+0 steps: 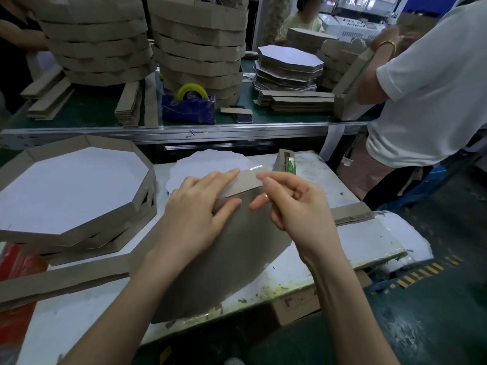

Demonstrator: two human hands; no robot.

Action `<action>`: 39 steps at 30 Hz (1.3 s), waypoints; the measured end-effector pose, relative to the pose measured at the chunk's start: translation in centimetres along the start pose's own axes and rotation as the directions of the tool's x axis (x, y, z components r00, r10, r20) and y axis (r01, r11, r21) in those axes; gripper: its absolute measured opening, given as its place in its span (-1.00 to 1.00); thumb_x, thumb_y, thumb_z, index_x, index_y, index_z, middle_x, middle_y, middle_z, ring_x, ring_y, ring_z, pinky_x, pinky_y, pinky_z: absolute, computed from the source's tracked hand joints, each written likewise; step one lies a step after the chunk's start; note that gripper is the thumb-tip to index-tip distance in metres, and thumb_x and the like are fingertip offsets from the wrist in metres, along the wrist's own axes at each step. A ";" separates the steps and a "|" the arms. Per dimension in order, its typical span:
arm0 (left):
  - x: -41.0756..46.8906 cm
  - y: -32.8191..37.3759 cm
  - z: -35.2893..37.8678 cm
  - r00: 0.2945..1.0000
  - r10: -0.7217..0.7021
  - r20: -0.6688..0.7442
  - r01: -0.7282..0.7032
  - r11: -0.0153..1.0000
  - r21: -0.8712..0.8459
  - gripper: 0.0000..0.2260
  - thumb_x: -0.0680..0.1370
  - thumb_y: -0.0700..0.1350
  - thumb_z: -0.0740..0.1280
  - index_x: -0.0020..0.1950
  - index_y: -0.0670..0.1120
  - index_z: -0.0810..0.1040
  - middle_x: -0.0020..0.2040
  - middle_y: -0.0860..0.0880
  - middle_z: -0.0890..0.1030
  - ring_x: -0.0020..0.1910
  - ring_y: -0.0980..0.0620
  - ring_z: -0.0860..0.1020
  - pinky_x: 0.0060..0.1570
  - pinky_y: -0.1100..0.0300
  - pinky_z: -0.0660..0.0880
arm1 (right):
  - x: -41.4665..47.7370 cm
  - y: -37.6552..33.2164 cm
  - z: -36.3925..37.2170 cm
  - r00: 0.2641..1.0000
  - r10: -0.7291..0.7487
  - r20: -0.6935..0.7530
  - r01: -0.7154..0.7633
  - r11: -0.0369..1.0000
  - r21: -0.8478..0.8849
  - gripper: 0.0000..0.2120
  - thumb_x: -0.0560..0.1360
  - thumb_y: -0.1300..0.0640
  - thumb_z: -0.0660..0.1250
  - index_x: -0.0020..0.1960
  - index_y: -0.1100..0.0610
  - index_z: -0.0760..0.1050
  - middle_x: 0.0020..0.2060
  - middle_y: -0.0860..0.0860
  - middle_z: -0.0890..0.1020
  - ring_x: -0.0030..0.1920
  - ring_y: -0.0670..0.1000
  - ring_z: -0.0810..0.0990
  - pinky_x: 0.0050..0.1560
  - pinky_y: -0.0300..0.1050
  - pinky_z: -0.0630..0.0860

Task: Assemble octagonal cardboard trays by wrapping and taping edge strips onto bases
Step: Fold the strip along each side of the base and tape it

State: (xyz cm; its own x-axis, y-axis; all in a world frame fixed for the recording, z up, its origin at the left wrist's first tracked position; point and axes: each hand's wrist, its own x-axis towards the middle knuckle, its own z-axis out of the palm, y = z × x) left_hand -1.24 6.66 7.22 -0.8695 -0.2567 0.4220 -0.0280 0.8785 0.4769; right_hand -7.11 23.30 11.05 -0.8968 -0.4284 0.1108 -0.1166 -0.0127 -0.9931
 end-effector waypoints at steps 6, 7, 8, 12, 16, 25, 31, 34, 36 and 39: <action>-0.3 0.1 0.2 0.997 -0.072 0.017 0.073 0.997 -0.034 -0.40 0.52 0.22 0.20 0.55 0.18 0.16 0.23 0.07 0.55 0.21 0.03 0.40 0.06 0.07 0.32 | 2.9 0.0 2.3 1.000 0.018 0.023 -0.015 0.992 -0.123 -0.43 0.64 0.17 0.25 0.59 0.17 0.14 -0.31 -0.01 0.72 -0.55 -0.17 0.36 -0.44 -0.38 0.35; -0.4 0.0 0.2 0.996 -0.085 0.029 0.086 0.995 -0.041 -0.37 0.51 0.25 0.17 0.56 0.20 0.09 0.24 0.08 0.54 0.22 0.05 0.39 0.09 0.08 0.33 | 3.0 0.3 2.5 0.999 0.029 0.020 -0.027 0.992 -0.123 -0.43 0.64 0.17 0.25 0.59 0.18 0.13 -0.30 -0.02 0.73 -0.55 -0.17 0.36 -0.44 -0.39 0.35; -0.4 0.1 0.1 0.996 -0.087 0.034 0.089 0.995 -0.053 -0.34 0.51 0.26 0.16 0.57 0.19 0.04 0.25 0.10 0.53 0.23 0.06 0.38 0.12 0.07 0.33 | 3.0 0.5 2.5 0.999 0.041 0.017 -0.039 0.993 -0.113 -0.42 0.64 0.17 0.25 0.59 0.18 0.12 -0.30 -0.02 0.73 -0.55 -0.17 0.36 -0.43 -0.39 0.35; -0.6 0.1 -0.1 0.997 -0.070 0.025 0.071 0.995 -0.070 -0.31 0.53 0.24 0.17 0.58 0.17 -0.06 0.28 0.14 0.52 0.22 0.05 0.39 0.12 0.06 0.32 | 2.2 1.2 2.4 0.996 0.090 0.014 -0.090 0.995 -0.035 -0.43 0.63 0.19 0.25 0.59 0.15 0.13 -0.28 0.03 0.73 -0.56 -0.17 0.34 -0.47 -0.39 0.33; -0.8 0.1 -0.2 0.999 -0.043 0.007 0.043 0.999 -0.029 -0.38 0.56 0.18 0.23 0.57 0.24 0.04 0.21 0.09 0.55 0.15 0.04 0.40 0.01 0.10 0.30 | 1.7 1.5 2.0 0.995 0.095 0.040 -0.095 0.995 -0.001 -0.44 0.63 0.22 0.26 0.57 0.10 0.16 -0.25 0.20 0.71 -0.55 -0.14 0.32 -0.48 -0.34 0.32; -0.8 0.3 -0.3 0.999 0.016 0.030 -0.019 0.994 0.104 -0.66 0.59 0.11 0.24 0.38 0.26 0.45 0.30 0.09 0.50 0.15 -0.06 0.44 0.04 0.07 0.36 | 1.1 2.5 1.2 0.994 0.065 0.093 -0.067 0.998 0.017 -0.67 0.61 0.25 0.24 0.32 0.27 0.22 -0.34 0.23 0.66 -0.56 -0.10 0.30 -0.53 -0.31 0.24; -0.5 0.4 -0.4 0.999 -0.008 0.052 0.001 0.991 0.136 -0.60 0.58 0.19 0.10 0.39 0.20 0.46 0.30 0.14 0.48 0.14 -0.02 0.44 0.00 0.08 0.38 | 1.0 3.7 0.9 0.991 0.052 0.121 -0.057 0.998 0.034 -0.47 0.64 0.20 0.26 0.54 -0.06 0.19 -0.31 0.10 0.71 -0.56 -0.15 0.37 -0.52 -0.34 0.31; -0.6 0.4 -0.4 0.998 0.006 0.066 -0.014 0.993 0.121 -0.66 0.63 0.17 0.12 0.39 0.27 0.43 0.33 0.13 0.46 0.17 -0.03 0.43 0.03 0.06 0.40 | 0.8 4.5 0.8 0.991 -0.005 0.135 -0.002 0.998 0.058 -0.39 0.65 0.21 0.24 0.59 -0.09 0.08 -0.32 0.09 0.69 -0.55 -0.16 0.41 -0.52 -0.35 0.32; -0.6 0.5 -0.4 0.998 0.011 0.059 -0.016 0.995 0.094 -0.69 0.62 0.13 0.18 0.36 0.32 0.44 0.34 0.12 0.47 0.17 -0.04 0.43 0.05 0.04 0.41 | 0.8 4.9 0.9 0.988 -0.048 0.148 0.038 0.997 0.064 -0.38 0.65 0.20 0.23 0.58 -0.14 0.05 -0.32 0.10 0.69 -0.54 -0.16 0.43 -0.50 -0.34 0.34; -0.6 0.7 -0.4 0.999 -0.015 0.032 0.014 0.999 0.037 -0.73 0.62 0.12 0.20 0.30 0.34 0.48 0.33 0.10 0.50 0.19 -0.04 0.44 0.09 0.05 0.38 | 1.0 5.5 1.1 0.983 -0.075 0.168 0.062 0.995 0.077 -0.37 0.65 0.17 0.24 0.56 -0.22 0.04 -0.31 0.08 0.68 -0.52 -0.15 0.44 -0.49 -0.33 0.36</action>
State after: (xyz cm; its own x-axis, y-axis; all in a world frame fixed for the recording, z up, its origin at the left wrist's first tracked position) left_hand -0.55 7.29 7.69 -0.8843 -0.2570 0.3899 -0.0582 0.8890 0.4542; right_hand -8.16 21.82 5.66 -0.8012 -0.5718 0.1764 -0.1389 -0.1091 -0.9843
